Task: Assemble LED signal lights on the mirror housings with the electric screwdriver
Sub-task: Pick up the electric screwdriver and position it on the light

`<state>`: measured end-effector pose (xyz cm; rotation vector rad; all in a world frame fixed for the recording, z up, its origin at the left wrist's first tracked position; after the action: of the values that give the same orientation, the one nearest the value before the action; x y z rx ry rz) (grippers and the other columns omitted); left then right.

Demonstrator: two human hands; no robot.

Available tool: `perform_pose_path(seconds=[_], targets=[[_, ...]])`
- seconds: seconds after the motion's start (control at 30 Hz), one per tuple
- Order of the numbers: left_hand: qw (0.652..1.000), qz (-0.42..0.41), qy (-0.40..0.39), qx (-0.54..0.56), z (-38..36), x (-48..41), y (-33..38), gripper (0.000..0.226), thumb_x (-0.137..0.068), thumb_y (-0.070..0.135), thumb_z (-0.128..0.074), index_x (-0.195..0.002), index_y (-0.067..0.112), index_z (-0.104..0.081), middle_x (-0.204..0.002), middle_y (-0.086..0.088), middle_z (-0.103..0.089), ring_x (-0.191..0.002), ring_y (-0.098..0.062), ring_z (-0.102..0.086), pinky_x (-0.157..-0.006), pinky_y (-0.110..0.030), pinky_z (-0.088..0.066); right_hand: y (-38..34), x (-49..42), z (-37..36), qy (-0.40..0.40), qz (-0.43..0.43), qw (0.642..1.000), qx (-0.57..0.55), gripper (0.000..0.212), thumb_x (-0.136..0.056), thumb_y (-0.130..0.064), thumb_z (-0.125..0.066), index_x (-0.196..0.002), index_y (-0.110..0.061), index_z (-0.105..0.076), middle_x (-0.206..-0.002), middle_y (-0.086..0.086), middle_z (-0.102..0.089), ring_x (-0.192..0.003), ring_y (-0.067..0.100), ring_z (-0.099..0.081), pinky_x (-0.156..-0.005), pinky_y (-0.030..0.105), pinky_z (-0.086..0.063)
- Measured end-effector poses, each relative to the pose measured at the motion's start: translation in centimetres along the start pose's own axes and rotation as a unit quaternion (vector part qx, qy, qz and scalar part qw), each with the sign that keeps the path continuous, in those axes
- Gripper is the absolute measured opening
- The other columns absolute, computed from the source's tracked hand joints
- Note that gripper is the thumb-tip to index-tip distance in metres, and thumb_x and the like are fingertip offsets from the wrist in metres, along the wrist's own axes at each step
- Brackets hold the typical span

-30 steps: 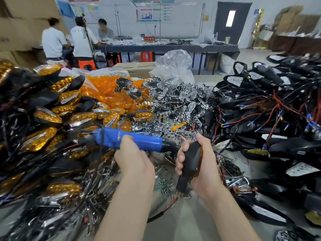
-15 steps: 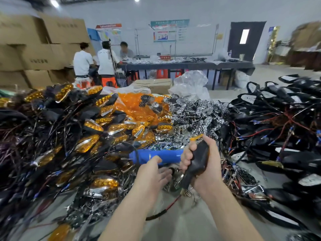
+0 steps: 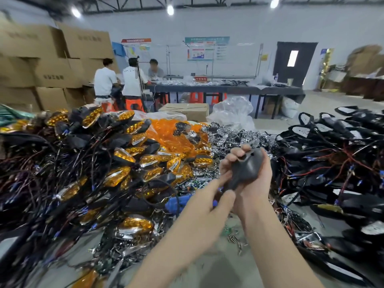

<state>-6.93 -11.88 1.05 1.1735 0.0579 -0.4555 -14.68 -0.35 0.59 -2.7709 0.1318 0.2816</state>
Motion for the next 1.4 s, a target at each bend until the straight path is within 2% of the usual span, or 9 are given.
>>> perform_pose_path(seconds=[0.2,0.3,0.47,0.53,0.7,0.83,1.03,1.27,1.4], targets=[[0.981,-0.07,0.091,-0.159,4.6,-2.3,2.6,0.036,-0.106,0.038,-0.038,-0.139,0.037,-0.051,-0.092,0.015,-0.066,-0.079,0.002,-0.06,-0.068,-0.014,-0.045,2.5,-2.5,-3.7,0.012,-0.003,0.999,0.052,0.053,-0.104,-0.057,-0.034,-0.09,-0.015,-0.064,-0.087,0.009,-0.071,-0.077,0.027,-0.071,-0.079,0.039,-0.059],[0.959,-0.077,0.112,-0.248,7.0,-3.0,2.8,0.041,-0.106,0.04,-0.036,-0.146,0.037,-0.042,-0.113,0.0,-0.071,-0.095,-0.016,-0.066,-0.086,-0.031,-0.053,4.3,-3.1,-5.1,0.022,-0.027,0.998,0.061,0.07,-0.102,-0.065,-0.031,-0.079,-0.014,-0.072,-0.086,0.011,-0.074,-0.08,0.028,-0.074,-0.096,0.045,-0.052],[0.903,-0.089,0.172,-0.384,10.8,-3.4,1.7,0.048,-0.106,0.034,-0.035,-0.154,0.036,-0.029,-0.108,-0.002,-0.071,-0.091,-0.024,-0.068,-0.08,-0.043,-0.055,8.2,-3.5,-7.5,-0.008,-0.107,0.989,0.099,0.09,-0.098,-0.077,-0.021,-0.076,-0.017,-0.084,-0.091,0.006,-0.077,-0.086,0.021,-0.076,-0.086,0.035,-0.059],[0.878,-0.106,0.21,-0.417,12.1,-2.9,0.7,0.051,-0.107,0.033,-0.036,-0.156,0.034,-0.025,-0.116,0.002,-0.069,-0.093,-0.022,-0.069,-0.078,-0.042,-0.057,9.8,-3.5,-8.2,-0.021,-0.147,0.982,0.113,0.088,-0.097,-0.078,-0.026,-0.11,-0.01,-0.08,-0.105,0.008,-0.075,-0.095,0.022,-0.073,-0.088,0.035,-0.06],[0.875,-0.138,0.253,-0.388,13.7,-0.9,-2.3,0.052,-0.105,0.042,-0.033,-0.15,0.019,-0.042,-0.114,-0.009,-0.072,-0.074,-0.031,-0.072,-0.055,-0.045,-0.057,13.4,-3.0,-8.7,-0.051,-0.176,0.973,0.143,0.079,-0.098,-0.075,-0.03,-0.134,-0.014,-0.065,-0.107,0.012,-0.074,-0.091,0.025,-0.072,-0.085,0.038,-0.061],[0.868,-0.136,0.272,-0.391,13.7,-0.5,-3.8,0.054,-0.103,0.046,-0.032,-0.146,0.016,-0.047,-0.107,-0.008,-0.075,-0.065,-0.031,-0.071,-0.048,-0.039,-0.054,14.9,-3.0,-7.9,-0.057,-0.168,0.973,0.147,0.07,-0.099,-0.074,-0.032,-0.102,-0.023,-0.081,-0.105,0.012,-0.076,-0.091,0.026,-0.074,-0.092,0.041,-0.057],[0.863,-0.092,0.334,-0.367,15.8,-1.3,-4.6,0.045,-0.1,0.048,-0.031,-0.14,0.028,-0.041,-0.071,0.019,-0.056,-0.061,-0.008,-0.066,-0.051,-0.024,-0.042,15.9,-4.1,-9.1,-0.073,-0.194,0.945,0.253,0.059,-0.101,-0.07,-0.034,-0.101,-0.035,-0.081,-0.116,0.003,-0.076,-0.11,0.022,-0.072,-0.097,0.038,-0.055],[0.785,-0.031,0.413,-0.46,26.3,-9.3,-3.2,0.04,-0.107,0.036,-0.034,-0.138,0.015,-0.049,-0.104,-0.015,-0.071,-0.094,-0.037,-0.068,-0.073,-0.043,-0.051,17.6,-5.6,-10.4,-0.118,-0.206,0.913,0.333,0.031,-0.105,-0.038,-0.055,-0.134,-0.027,-0.055,-0.119,0.003,-0.075,-0.093,0.022,-0.075,-0.094,0.043,-0.059],[0.806,0.06,0.372,-0.456,32.7,-14.4,-5.5,0.036,-0.107,0.029,-0.035,-0.134,0.014,-0.052,-0.115,-0.02,-0.066,-0.092,-0.035,-0.058,-0.079,-0.042,-0.044,16.0,-6.8,-8.7,-0.135,-0.204,0.917,0.316,0.019,-0.106,-0.034,-0.054,-0.125,-0.035,-0.054,-0.125,0.004,-0.071,-0.101,0.028,-0.075,-0.096,0.044,-0.059]])
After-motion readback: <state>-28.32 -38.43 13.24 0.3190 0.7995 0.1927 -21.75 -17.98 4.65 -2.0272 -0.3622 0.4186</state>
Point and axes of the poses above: each hand's wrist, its own x-axis away from the middle knuckle, its own z-axis out of the back of the hand, y = z × x, the point moved 2 cm from there along -x, towards the middle knuckle
